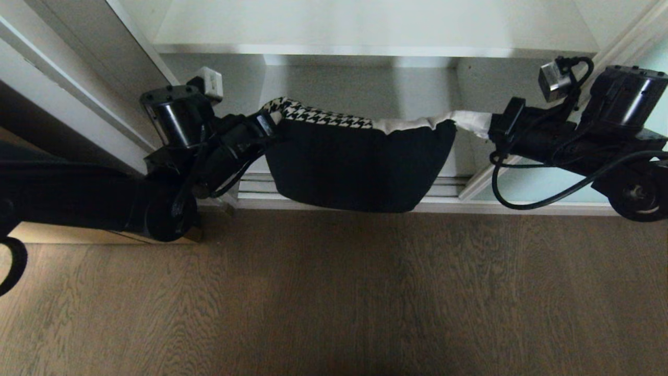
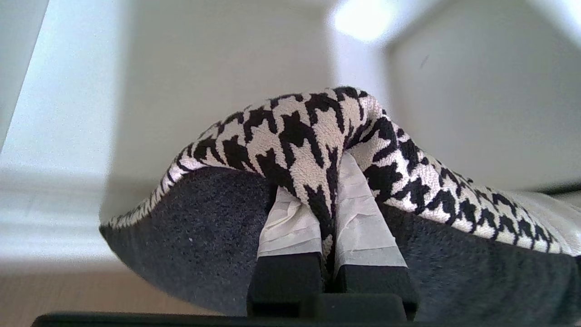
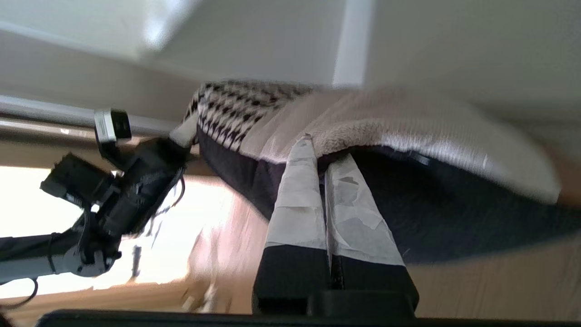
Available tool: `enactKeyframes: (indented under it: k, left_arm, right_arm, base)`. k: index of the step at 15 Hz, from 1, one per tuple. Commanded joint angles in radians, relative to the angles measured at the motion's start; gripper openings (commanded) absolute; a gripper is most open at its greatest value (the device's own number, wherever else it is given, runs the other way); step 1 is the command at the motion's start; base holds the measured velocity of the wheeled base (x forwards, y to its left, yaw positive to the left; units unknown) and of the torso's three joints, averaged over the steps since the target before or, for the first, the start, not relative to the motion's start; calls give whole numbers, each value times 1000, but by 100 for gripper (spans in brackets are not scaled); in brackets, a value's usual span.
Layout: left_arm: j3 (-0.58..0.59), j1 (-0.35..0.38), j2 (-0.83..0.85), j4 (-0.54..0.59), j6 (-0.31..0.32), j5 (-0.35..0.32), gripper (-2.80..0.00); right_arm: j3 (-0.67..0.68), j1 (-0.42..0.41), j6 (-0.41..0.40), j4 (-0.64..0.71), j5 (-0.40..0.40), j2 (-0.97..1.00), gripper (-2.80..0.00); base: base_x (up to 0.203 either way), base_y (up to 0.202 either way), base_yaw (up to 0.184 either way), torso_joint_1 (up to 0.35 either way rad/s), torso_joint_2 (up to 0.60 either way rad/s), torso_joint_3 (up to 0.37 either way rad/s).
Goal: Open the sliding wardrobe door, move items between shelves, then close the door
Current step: Place the pillow on the lower shelf
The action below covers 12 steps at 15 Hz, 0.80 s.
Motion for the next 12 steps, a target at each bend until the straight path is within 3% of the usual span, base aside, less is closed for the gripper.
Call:
enactKeyframes:
  k: [1,4,8,12]
  left_arm:
    - [-117,0,74,-10,9,-1,-280]
    - [-157,0,107,-22,20,-11,-280]
    - [-136,18,162,-124,33,-41,-280]
    - [1,30,273,-242,43,-56,-280]
  right_arm:
    - [-49,-26,7,-85,6,49,-280]
    - [-45,-40,7,-117,7,71,-280]
    - [-42,-52,7,-198,18,122,-280]
    - [61,-73,8,-312,87,210,-280]
  base:
    - [0,0,0,0,0,0]
    - [0,0,0,0,0,0]
    - [0,0,0,0,0,0]
    - [0,0,0,0,0,0]
